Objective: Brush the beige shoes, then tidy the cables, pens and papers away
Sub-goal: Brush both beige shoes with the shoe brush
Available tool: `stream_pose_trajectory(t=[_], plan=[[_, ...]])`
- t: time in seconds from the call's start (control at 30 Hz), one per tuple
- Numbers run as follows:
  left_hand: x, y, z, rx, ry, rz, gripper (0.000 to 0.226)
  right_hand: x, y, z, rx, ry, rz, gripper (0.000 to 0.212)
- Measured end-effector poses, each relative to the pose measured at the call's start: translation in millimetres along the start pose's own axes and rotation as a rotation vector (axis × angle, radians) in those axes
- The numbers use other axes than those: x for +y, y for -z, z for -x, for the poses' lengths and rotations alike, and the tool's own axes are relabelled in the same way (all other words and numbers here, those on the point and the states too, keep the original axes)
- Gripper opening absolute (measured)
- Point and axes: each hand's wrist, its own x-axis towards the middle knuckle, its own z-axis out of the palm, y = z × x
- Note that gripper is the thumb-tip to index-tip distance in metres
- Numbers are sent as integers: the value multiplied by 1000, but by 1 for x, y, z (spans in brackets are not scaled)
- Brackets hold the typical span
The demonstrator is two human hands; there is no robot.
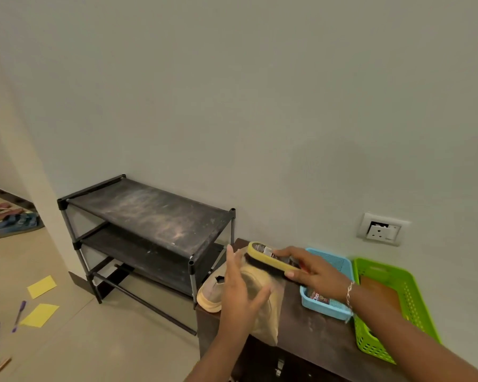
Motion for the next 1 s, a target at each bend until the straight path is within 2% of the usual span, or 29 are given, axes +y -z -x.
stream_pose_trajectory(t=[0.07,0.13,0.3,0.43,0.5,0.6,0.7,0.8,1.0], plan=[[2,-2,-1,-19,-12,-28,105,11,10,-11,69,-73,65,29],[3,-3,-2,-19,-9,-39,107,14,7,-14,70,-84,52,29],[-4,-2,0,-9,-1,-40,105,-3,6,-4,-173,64,-116,37],[3,-5,-3,-22,-19,-64,102,23,19,-20,-18,-77,-60,28],[5,-5,-3,-22,-29,-85,102,26,11,-22,-3,-98,-80,27],[0,-1,-3,-27,-9,-93,109,4,-1,-11,-98,-24,-182,35],[-4,1,-9,-14,10,-84,93,-4,4,-5,-164,7,-299,39],[-4,5,-14,-21,-4,-177,80,7,-5,-2,-55,-3,-384,41],[-16,17,-24,6,40,-103,69,37,-74,26,144,-77,-566,60]])
